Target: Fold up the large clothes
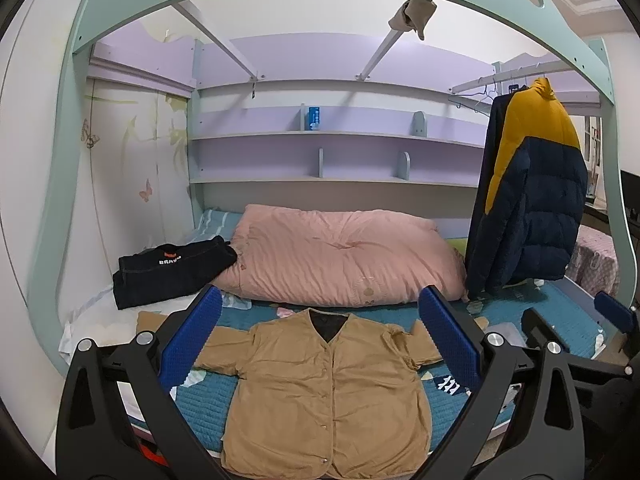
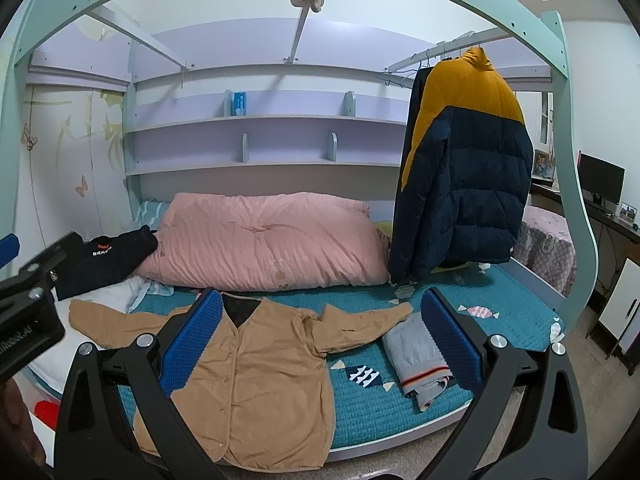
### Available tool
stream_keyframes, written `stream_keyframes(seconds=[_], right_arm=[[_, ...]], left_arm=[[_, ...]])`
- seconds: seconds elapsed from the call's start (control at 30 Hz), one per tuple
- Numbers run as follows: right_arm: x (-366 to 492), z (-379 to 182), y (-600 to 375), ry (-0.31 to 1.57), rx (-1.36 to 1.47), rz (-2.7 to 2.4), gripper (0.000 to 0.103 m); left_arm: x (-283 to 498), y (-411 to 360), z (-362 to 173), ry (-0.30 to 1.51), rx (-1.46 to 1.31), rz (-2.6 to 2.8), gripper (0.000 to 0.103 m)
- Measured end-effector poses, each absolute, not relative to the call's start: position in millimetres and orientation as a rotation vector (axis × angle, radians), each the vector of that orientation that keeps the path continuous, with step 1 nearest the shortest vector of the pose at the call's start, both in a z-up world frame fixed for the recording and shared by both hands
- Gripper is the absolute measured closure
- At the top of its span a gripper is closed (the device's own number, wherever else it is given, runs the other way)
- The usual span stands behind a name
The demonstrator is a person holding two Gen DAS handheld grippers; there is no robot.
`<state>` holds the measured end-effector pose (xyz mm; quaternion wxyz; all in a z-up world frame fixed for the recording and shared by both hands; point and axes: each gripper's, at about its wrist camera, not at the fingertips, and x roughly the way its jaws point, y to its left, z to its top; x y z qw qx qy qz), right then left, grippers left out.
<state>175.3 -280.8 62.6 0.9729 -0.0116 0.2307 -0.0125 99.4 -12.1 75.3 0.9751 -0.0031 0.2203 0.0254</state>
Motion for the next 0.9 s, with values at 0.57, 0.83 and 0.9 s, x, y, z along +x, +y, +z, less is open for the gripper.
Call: stream_keyframes(seconds=[0.57, 0.83, 0.9], right_arm=[[181.5, 61.3, -276.1, 0.476, -0.034, -0.029, 0.007], [183.4, 60.0, -278.3, 0.484, -0.033, -0.023, 0.007], [184.6, 59.8, -278.5, 0.486, -0.032, -0.022, 0.007]], left_arm=[[111.1, -18.1, 65.6, 0.468, 0.027, 0.042, 0.004], [107.6, -19.2, 64.8, 0.419, 0.036, 0.088, 0.004], [107.4, -19.2, 64.5, 0.421, 0.034, 0.087, 0.004]])
